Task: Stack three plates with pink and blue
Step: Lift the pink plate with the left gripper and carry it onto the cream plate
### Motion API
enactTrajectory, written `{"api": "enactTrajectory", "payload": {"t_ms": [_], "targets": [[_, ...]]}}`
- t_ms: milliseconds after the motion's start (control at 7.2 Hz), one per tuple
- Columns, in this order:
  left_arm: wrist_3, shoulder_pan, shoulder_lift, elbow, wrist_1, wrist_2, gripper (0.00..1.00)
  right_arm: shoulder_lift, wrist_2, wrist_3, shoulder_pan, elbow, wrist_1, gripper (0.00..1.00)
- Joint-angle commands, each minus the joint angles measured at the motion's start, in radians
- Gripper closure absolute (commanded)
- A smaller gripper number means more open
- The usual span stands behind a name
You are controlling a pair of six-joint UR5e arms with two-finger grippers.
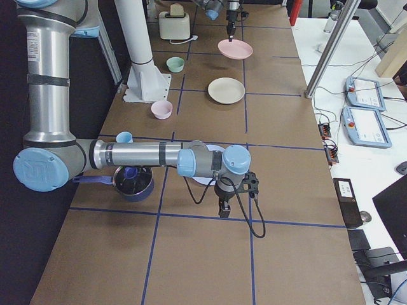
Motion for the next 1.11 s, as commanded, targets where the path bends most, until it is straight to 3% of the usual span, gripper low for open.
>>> {"api": "enactTrajectory", "payload": {"t_ms": [0,139,417,556,694,833,972], "targets": [[-0.052,0.188,-0.214,0.0,0.26,0.225,1.0,0.0,0.0,0.0,0.0,-0.001,0.0,0.0],[-0.052,0.244,-0.265,0.006,0.333,0.285,1.0,0.0,0.0,0.0,0.0,-0.001,0.0,0.0],[-0.055,0.285,-0.301,0.02,0.34,0.306,1.0,0.0,0.0,0.0,0.0,-0.001,0.0,0.0],[-0.055,0.299,-0.301,0.021,0.34,0.306,0.92,0.0,0.0,0.0,0.0,-0.001,-0.002,0.0],[-0.04,0.305,-0.303,0.026,0.335,0.306,0.22,0.0,0.0,0.0,0.0,-0.001,-0.002,0.0],[0.0,0.305,-0.309,0.029,0.338,0.306,0.0,0.005,0.0,0.0,0.0,-0.002,0.0,0.0],[0.03,0.296,-0.298,0.023,0.34,0.297,0.0,0.011,0.0,-0.001,0.0,-0.002,0.0,0.0]]}}
